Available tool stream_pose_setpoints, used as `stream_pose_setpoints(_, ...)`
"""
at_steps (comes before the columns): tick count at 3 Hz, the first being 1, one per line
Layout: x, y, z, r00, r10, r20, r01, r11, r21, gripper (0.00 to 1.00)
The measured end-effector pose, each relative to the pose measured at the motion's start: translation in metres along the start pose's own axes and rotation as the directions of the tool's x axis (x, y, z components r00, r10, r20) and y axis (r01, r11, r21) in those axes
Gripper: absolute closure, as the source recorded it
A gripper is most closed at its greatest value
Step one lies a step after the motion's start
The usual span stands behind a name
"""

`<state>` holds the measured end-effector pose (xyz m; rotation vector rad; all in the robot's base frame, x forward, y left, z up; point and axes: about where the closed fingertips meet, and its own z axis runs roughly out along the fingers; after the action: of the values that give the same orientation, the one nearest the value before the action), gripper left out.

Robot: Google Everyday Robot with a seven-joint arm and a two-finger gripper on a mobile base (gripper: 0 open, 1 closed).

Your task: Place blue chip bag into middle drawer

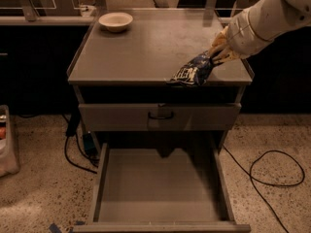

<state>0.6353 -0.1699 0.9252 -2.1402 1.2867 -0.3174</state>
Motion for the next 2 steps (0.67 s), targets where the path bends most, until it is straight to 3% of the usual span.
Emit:
stream_pose_setpoints(1,-0.0434,0.0193,-0.0261,0.999,-0.029,0.041,0.028,0.9996,0.007,1.0)
stream_pose_setpoints(2,-0.0434,0.0192,-0.0261,0.999,-0.029,0.041,0.029,0.9996,0.007,1.0)
